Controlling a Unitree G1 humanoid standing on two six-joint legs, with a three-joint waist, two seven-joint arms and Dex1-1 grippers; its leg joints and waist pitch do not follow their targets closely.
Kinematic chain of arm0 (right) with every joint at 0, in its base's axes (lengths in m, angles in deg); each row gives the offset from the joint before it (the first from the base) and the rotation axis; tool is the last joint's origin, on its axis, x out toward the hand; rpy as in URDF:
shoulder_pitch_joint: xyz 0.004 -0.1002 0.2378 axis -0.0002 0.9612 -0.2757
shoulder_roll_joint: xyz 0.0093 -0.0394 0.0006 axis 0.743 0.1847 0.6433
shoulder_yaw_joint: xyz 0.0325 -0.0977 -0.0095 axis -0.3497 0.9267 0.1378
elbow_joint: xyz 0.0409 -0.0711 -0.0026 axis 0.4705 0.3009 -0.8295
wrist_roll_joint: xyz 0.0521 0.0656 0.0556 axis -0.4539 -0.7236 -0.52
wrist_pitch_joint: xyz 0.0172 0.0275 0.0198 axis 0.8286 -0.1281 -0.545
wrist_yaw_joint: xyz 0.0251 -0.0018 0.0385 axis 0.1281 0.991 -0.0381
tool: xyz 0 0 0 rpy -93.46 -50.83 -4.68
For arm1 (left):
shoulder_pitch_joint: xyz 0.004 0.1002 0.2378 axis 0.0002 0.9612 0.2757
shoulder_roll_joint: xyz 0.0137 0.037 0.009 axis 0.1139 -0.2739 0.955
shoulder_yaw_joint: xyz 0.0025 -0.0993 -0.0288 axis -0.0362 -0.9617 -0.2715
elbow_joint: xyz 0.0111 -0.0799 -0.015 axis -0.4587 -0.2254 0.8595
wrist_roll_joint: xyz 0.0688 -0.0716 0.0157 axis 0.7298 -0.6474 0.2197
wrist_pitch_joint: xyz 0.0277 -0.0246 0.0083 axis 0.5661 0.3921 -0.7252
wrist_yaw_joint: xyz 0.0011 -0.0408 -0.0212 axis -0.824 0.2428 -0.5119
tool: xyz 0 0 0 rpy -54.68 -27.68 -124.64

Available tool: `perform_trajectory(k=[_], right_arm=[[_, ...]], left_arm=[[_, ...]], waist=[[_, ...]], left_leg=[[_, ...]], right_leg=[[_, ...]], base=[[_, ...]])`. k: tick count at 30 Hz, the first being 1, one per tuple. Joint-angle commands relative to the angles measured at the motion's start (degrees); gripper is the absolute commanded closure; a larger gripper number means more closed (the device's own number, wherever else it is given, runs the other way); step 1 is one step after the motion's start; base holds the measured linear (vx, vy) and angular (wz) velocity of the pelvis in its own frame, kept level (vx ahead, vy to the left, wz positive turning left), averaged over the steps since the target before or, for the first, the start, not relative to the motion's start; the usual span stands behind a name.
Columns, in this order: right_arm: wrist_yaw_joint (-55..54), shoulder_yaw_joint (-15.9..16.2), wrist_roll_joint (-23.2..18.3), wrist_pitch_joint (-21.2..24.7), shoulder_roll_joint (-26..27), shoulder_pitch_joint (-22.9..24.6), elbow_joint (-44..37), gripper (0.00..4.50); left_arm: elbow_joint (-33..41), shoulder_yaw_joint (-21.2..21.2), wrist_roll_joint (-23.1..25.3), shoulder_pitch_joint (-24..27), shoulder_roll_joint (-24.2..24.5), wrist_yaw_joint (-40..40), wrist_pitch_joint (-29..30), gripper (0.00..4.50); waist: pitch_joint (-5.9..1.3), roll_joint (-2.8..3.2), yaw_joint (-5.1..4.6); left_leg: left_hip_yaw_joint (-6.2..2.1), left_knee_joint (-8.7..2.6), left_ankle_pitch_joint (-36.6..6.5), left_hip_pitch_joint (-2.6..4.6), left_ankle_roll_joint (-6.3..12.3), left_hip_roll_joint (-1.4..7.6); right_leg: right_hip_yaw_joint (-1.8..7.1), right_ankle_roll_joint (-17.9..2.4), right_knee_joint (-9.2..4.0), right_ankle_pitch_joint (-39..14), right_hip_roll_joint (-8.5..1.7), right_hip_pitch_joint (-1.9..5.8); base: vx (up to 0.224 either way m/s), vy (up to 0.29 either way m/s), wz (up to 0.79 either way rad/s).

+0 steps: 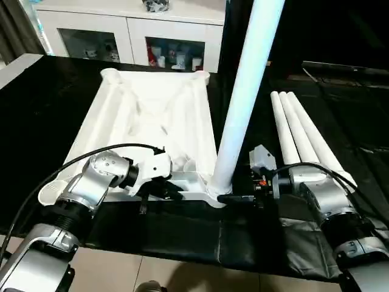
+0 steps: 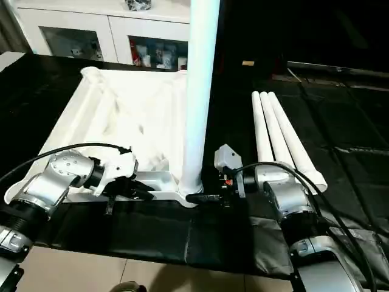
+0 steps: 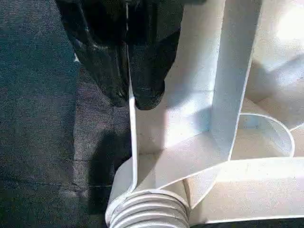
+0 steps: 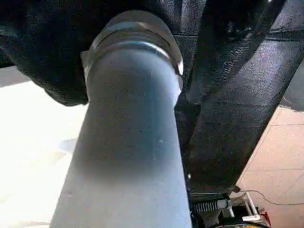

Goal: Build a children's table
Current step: Rotate leg to tighten

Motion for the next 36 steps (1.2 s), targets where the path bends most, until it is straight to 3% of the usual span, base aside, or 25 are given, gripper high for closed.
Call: perform_trajectory(k=[1,6,14,17,20,21,22,24,26,27,28,30,35,36], right_arm=[[0.8,0.6,0.2,-0.8,0.2,-1.3,0.4,1.22],[1.5,0.8,-0.2,-0.8,0.5,-1.2,0.8,1.70],[2.2,0.8,-0.8,-0.4,0.8,0.3,-0.2,1.81],[1.6,0.7,-1.2,0.5,1.1,1.4,-1.3,1.82],[-4.3,-0.2,-1.4,4.3,3.5,3.3,-2.9,1.82],[-6.8,-0.5,-1.2,5.5,4.5,3.8,-3.4,1.82],[-6.8,-0.5,-1.2,5.5,4.5,3.8,-3.4,1.82],[-19.5,-1.3,0.3,10.7,10.5,4.3,-4.0,1.83],[-23.3,-1.3,0.8,12.1,12.9,4.1,-4.4,1.83],[-26.1,-1.5,1.0,12.8,14.9,3.8,-4.5,1.83],[-28.9,-1.7,1.2,13.6,16.8,3.4,-4.4,1.83],[-33.4,-2.2,1.6,14.5,19.5,2.1,-3.6,1.83],[-39.7,-3.2,2.6,14.1,22.4,-1.0,-0.8,1.83],[-39.2,-3.2,2.7,13.6,22.2,-0.3,-1.7,1.48]], left_arm=[[-0.3,2.1,1.3,0.0,-0.2,1.5,-1.0,4.50],[-0.8,2.3,1.4,-0.2,-0.3,1.5,-1.2,4.50],[-1.1,1.6,1.0,-0.1,-1.4,-0.2,0.1,4.50],[-1.1,0.7,0.7,0.1,-2.2,-2.4,2.3,4.50],[-1.1,-1.6,-0.2,0.0,-5.1,-8.6,7.0,4.50],[-0.8,-2.3,-0.5,0.0,-6.1,-10.4,8.3,4.50],[-0.8,-2.3,-0.5,0.0,-6.1,-10.4,8.3,4.50],[1.6,-5.9,-2.0,-0.4,-11.6,-20.0,16.6,4.50],[2.5,-7.0,-1.9,-0.6,-13.7,-24.1,19.4,4.50],[3.4,-7.6,-1.7,-0.7,-15.2,-26.6,21.4,4.50],[4.4,-8.0,-1.7,-0.6,-16.7,-28.5,23.0,4.50],[6.1,-8.0,-1.1,-0.3,-18.6,-30.8,24.7,4.50],[8.2,-6.3,1.0,0.2,-20.1,-32.6,24.8,4.50],[8.7,-5.9,1.6,0.4,-19.7,-32.5,24.5,4.50]], waist=[[-4.03,-0.31,-0.18],[-4.07,-0.28,-0.17],[-4.03,-0.49,-0.15],[-4.05,-0.43,-0.08],[-3.96,-0.36,0.07],[-3.71,-0.22,0.14],[-3.55,-0.31,0.03],[-3.22,-0.14,-0.68],[-2.54,-0.38,-1.57],[-2.66,-0.59,-1.87],[-2.70,-0.53,-2.29],[-2.95,-0.52,-2.53],[-3.55,-0.35,-3.29],[-3.61,-0.59,-3.21]], left_leg=[[-0.37,-3.32,-9.1,1.23,3.03,2.37],[-0.36,-3.27,-8.8,1.24,3.24,2.36],[-0.31,-3.25,-8.7,1.23,3.41,2.38],[-0.27,-3.22,-8.8,1.31,3.49,2.40],[-0.27,-3.30,-8.9,1.33,3.47,2.40],[-0.28,-3.45,-10.4,1.56,2.93,2.46],[-0.46,-3.76,-12.3,1.50,1.88,2.36],[-0.59,-4.26,-14.6,1.66,0.17,2.39],[-0.99,-4.74,-19.8,1.99,-1.65,2.13],[-1.20,-4.65,-21.6,2.46,-2.02,1.92],[-1.24,-4.58,-21.8,2.60,-1.75,1.91],[-1.32,-4.75,-20.2,2.14,-1.01,1.85],[-0.94,-4.54,-14.5,1.63,0.26,1.76],[-0.74,-4.31,-12.8,1.54,1.27,1.70]], right_leg=[[2.18,-13.8,-3.75,-3.3,-4.51,2.65],[2.17,-14.0,-3.64,-2.3,-4.42,2.64],[2.19,-14.0,-3.67,-3.0,-4.47,2.63],[2.22,-13.9,-3.71,-3.1,-4.50,2.63],[2.22,-13.8,-3.80,-3.6,-4.43,2.52],[2.27,-13.8,-4.16,-5.6,-4.49,2.28],[2.23,-13.0,-4.54,-9.5,-4.73,2.51],[2.36,-11.8,-4.89,-14.0,-4.64,2.27],[2.22,-9.9,-5.76,-23.6,-4.89,2.11],[2.19,-8.2,-6.46,-28.6,-5.21,2.06],[2.36,-7.4,-6.67,-29.9,-5.25,1.84],[2.35,-7.0,-6.70,-28.1,-5.24,2.09],[2.41,-10.1,-5.52,-14.4,-4.75,2.45],[2.44,-10.4,-5.40,-11.7,-4.75,2.61]], base=[[0.000,0.000,0.00],[0.000,0.000,0.00],[0.000,0.000,0.00],[0.000,0.000,0.00],[0.000,0.000,0.00],[0.000,0.000,0.00],[0.000,0.000,0.00],[0.000,0.000,0.00],[0.000,0.000,0.00],[0.000,0.000,0.00],[0.000,0.000,0.00],[0.000,0.000,0.00],[0.000,0.000,0.00],[0.000,0.000,0.00]])
